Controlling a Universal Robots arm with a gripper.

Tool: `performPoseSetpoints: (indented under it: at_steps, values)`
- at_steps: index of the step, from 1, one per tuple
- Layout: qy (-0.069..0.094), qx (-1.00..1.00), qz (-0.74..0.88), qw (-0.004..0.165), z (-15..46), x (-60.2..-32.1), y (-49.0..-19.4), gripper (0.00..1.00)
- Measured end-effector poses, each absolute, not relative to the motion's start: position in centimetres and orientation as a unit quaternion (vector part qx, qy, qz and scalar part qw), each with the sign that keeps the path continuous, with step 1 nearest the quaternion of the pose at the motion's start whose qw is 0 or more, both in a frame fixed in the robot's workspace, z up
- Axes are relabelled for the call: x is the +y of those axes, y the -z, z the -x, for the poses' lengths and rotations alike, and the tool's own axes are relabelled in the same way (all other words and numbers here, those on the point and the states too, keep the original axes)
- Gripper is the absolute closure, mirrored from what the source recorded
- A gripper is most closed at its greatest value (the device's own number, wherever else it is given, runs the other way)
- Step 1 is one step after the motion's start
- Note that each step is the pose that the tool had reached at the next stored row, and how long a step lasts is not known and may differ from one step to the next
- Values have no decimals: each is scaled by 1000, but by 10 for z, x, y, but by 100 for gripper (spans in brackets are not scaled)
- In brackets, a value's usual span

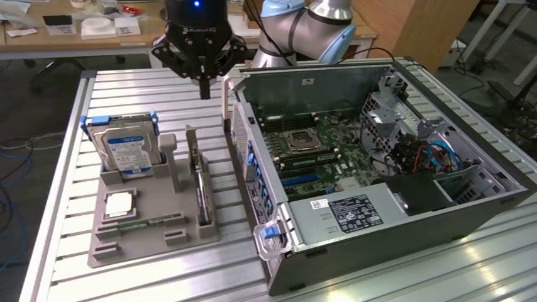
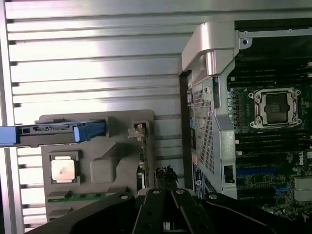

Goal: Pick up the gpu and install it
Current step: 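Reach for the gpu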

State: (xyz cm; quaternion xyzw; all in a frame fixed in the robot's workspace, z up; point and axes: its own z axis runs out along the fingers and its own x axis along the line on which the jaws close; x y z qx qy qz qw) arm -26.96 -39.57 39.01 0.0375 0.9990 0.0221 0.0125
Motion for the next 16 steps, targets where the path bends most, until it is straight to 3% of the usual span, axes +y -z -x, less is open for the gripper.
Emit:
performPoseSetpoints:
  at_steps: [16]
  values:
    - [-22, 999, -37, 13, 283, -396, -390, 90]
